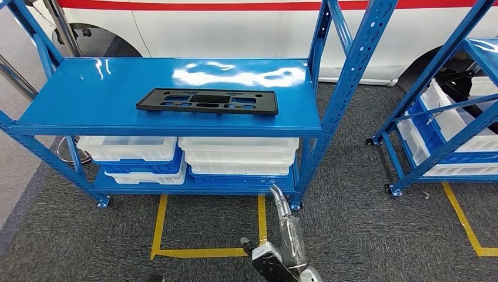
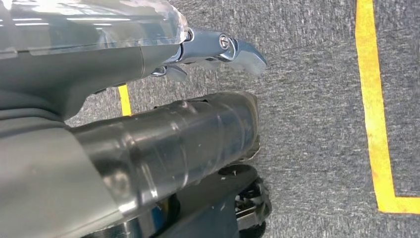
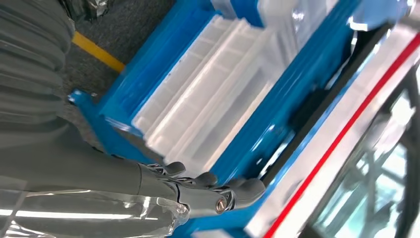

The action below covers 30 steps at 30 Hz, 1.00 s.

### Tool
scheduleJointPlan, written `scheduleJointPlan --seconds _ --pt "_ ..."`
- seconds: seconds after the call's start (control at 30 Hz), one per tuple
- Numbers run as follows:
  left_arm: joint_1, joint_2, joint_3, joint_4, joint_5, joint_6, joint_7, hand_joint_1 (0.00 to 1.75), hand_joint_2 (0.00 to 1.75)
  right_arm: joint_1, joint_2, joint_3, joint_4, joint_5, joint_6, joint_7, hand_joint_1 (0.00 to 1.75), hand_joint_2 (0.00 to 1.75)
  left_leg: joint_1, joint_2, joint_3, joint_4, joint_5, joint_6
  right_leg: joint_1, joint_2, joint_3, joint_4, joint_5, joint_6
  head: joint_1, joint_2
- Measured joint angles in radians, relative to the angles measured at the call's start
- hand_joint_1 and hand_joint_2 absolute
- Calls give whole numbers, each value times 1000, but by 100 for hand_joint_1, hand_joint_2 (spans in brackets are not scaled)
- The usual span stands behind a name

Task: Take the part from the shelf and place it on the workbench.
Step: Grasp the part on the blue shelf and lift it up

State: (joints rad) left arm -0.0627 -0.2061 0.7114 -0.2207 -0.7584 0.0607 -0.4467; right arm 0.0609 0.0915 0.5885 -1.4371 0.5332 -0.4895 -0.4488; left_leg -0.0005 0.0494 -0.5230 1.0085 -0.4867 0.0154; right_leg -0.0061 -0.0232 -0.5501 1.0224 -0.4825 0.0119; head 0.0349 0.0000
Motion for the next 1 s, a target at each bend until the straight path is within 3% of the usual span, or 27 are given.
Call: scheduleJointPlan --seconds 0.27,0.63,0.8,1.0 --pt "-1 2 -15 1 -18 -32 -6 0 0 -65 -37 94 56 60 -2 12 0 175 0 0 0 0 0 0 0 0 -1 0 0 0 0 0" --pt "-1 4 -17 1 -23 -37 -8 0 0 -80 -42 114 75 75 -3 15 0 175 0 0 -1 0 0 0 0 0 -1 0 0 0 0 0" --pt "2 11 -18 1 -31 -85 -13 0 0 -90 -44 120 92 192 -109 84 0 175 0 0 0 0 0 0 0 0 -1 0 0 0 0 0" --pt "2 18 -18 2 -32 -105 -19 0 0 -87 -48 115 88 237 -129 98 0 175 -1 0 -1 1 0 0 -1 0 -1 -1 0 0 0 0"
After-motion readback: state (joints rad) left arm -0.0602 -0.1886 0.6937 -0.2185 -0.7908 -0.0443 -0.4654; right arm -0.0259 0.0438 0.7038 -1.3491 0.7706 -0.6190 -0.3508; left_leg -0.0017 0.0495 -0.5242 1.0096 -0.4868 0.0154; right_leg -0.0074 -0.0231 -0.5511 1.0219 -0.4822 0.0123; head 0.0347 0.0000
